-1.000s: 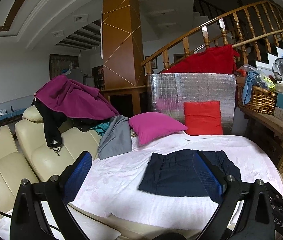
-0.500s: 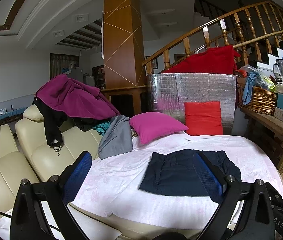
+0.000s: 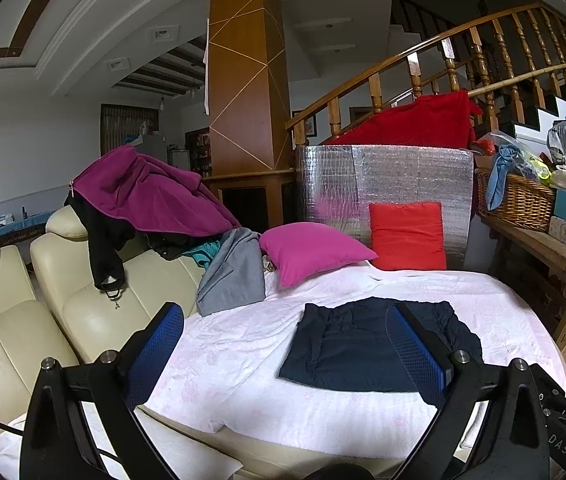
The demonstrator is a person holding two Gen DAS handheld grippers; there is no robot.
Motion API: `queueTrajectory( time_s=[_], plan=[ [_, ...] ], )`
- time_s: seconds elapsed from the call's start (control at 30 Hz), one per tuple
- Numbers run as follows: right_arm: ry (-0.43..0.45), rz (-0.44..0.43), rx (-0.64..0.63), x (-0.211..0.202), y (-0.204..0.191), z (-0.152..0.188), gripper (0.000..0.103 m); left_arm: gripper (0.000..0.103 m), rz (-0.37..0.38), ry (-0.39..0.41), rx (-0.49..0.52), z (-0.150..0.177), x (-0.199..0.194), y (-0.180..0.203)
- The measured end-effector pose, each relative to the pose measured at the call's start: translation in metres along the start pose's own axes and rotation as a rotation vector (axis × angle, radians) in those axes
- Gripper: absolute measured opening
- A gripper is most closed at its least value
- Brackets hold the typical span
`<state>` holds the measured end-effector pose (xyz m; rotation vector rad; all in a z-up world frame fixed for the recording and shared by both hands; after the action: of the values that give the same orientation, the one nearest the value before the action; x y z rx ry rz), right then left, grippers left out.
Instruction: Fold large clothes
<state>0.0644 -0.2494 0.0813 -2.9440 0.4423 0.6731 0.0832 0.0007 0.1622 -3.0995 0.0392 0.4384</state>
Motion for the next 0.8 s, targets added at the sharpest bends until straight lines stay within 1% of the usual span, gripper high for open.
queueTrajectory(
  time_s=[0.8],
  plan=[
    [-0.002,-0.017,-0.018,0.005,-0.009,0.001,0.088,0.101,-0.01,-0.005,-0.016,0.004,-0.001,-0.011]
  ],
)
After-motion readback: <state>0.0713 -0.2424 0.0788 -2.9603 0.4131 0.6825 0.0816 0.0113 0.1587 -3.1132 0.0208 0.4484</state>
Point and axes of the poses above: each gripper's, at about its wrist camera, not at the fingertips, and x roughly the way its jaws point, y to its right, z to its underside, the point moved 10 cm from there along x, roughly the way its jaws point, and after that the axes turned 11 degrees about z, right-handed, at the moved point
